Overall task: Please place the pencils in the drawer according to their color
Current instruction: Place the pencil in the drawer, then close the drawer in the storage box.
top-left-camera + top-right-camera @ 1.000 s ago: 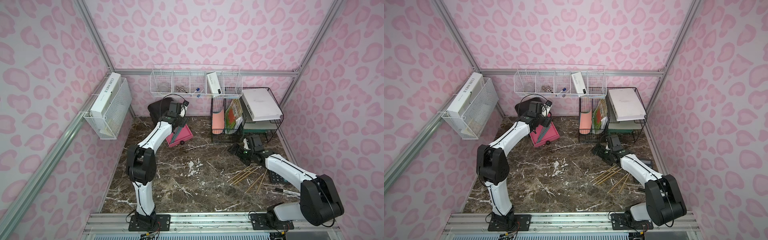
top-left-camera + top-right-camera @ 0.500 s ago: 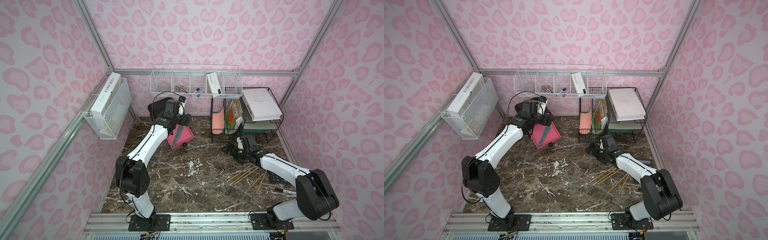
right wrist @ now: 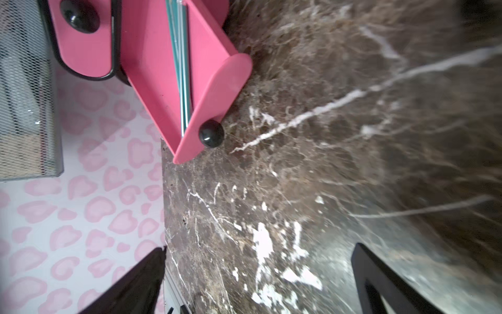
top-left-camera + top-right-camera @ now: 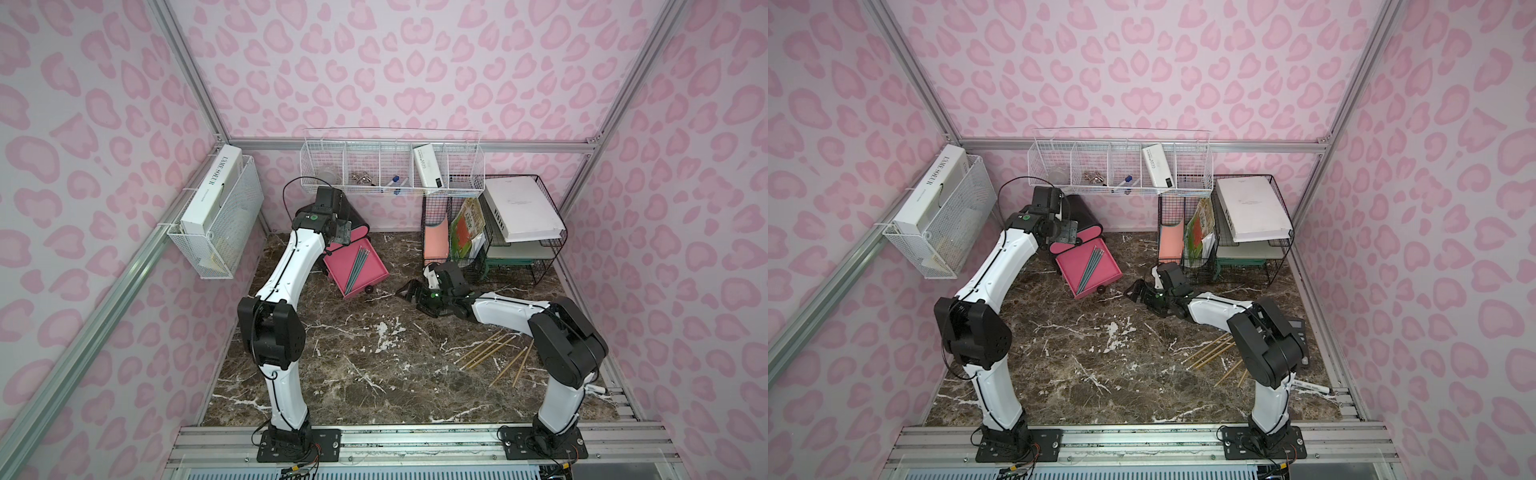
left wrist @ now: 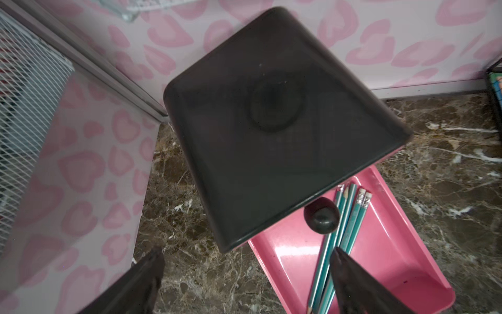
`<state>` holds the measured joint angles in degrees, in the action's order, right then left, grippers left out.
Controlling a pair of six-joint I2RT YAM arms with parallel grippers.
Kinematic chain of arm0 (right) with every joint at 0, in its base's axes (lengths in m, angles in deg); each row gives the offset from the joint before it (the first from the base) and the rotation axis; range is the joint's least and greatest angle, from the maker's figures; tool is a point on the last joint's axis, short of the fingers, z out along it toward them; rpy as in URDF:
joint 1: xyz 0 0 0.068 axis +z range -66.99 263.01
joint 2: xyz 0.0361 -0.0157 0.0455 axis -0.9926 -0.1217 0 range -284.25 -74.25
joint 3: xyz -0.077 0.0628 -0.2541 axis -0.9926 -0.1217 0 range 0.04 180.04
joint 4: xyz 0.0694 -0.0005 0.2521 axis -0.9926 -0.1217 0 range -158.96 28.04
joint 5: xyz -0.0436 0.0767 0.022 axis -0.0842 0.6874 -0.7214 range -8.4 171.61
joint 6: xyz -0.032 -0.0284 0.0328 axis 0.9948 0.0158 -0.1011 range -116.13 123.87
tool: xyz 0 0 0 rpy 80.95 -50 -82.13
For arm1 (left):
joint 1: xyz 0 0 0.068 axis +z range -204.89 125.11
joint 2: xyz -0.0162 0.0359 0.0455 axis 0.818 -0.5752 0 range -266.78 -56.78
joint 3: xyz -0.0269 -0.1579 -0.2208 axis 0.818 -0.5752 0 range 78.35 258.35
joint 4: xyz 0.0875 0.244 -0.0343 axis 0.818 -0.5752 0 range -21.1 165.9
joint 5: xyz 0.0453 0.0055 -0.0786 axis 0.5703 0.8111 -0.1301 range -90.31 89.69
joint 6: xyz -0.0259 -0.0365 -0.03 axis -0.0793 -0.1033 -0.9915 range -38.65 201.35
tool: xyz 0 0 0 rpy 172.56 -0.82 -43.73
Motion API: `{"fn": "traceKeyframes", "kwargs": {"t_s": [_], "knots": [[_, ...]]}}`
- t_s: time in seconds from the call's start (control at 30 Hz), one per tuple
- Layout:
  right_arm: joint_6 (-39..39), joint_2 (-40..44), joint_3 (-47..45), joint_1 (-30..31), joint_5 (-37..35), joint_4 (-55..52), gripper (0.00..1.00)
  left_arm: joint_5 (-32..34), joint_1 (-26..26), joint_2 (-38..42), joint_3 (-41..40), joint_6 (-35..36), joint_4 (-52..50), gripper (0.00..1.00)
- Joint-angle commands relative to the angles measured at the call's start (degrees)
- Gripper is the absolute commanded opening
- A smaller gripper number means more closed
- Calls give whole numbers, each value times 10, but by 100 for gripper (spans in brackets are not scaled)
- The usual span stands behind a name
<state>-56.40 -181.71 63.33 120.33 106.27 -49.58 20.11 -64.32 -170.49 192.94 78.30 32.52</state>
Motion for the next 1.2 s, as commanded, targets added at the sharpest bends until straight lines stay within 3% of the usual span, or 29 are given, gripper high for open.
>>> {"fn": "traceKeyframes", "kwargs": {"t_s": [0.0, 0.27, 0.57, 0.97, 1.17], "knots": [[-31, -32, 20, 10, 32, 88, 99, -9, 20, -30, 34, -34, -59, 95], [-90, -119, 71, 28, 50, 204, 100, -53, 65, -76, 77, -89, -74, 95], [-106, -211, 192, 37, 51, 185, 100, -97, 94, -107, 83, -114, -72, 94], [-123, -328, 409, 49, 63, 118, 100, -118, 94, -117, 59, -115, -67, 92], [-128, -328, 432, 56, 57, 114, 100, -126, 94, -108, 29, -115, -49, 91]]}}
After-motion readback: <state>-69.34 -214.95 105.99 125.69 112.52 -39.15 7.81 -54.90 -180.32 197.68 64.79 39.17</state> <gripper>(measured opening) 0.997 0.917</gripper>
